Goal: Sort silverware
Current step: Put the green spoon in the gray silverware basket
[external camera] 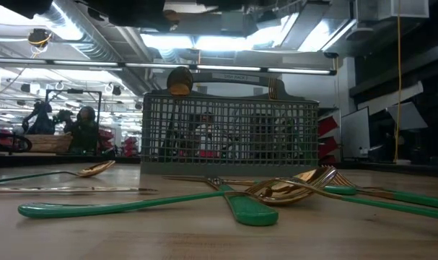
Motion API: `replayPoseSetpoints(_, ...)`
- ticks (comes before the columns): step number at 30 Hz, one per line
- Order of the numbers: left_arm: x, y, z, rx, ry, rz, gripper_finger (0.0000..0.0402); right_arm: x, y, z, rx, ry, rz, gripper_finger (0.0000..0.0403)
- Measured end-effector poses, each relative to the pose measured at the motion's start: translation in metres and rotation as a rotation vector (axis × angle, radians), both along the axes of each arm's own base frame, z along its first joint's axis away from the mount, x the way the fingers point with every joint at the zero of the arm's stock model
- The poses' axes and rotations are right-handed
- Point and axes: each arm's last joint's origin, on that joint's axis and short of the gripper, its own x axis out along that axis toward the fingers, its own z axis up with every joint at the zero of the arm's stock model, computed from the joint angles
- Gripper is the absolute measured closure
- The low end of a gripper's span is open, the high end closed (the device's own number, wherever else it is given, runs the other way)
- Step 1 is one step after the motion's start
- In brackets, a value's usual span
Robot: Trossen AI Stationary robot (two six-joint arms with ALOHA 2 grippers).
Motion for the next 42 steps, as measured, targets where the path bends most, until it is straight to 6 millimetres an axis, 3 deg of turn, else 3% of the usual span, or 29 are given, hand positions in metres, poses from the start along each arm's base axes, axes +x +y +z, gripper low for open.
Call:
replayPoseSetpoints(11, 0.002, -0.004, 0.006, 0.037, 0.042, -0.012, 0.0399, -0.002, -0.019, -0.019, 0.147, 0.034, -0.006, 0.0298)
replayPoseSetpoints(17, 0.002, -0.006, 0.012, 0.073, 0.111, 0.029, 0.0399, -0.001, -0.022, -0.020, 0.128, 0.034, 0.001, 0.0298)
replayPoseSetpoints(20, 0.001, -0.009, 0.018, 0.112, 0.225, 0.106, 0.0400, -0.004, -0.021, -0.013, 0.073, 0.042, 0.023, 0.0298)
replayPoseSetpoints(24, 0.001, -0.017, 0.031, 0.191, 0.335, 0.084, 0.0399, -0.011, -0.018, 0.009, 0.031, 0.017, 0.032, 0.0298)
replayPoseSetpoints(29, 0.001, -0.022, 0.048, 0.202, 0.348, 0.072, 0.0398, -0.024, -0.016, 0.032, 0.010, 0.005, 0.039, 0.0298)
replayPoseSetpoints(33, 0.001, -0.020, 0.051, 0.216, 0.373, 0.080, 0.0398, -0.039, -0.017, 0.050, 0.010, 0.005, 0.042, 0.0298)
replayPoseSetpoints(42, -0.007, -0.008, 0.049, 0.386, 0.615, 0.066, 0.0399, -0.070, -0.015, 0.072, 0.009, 0.028, 0.062, 0.0298)
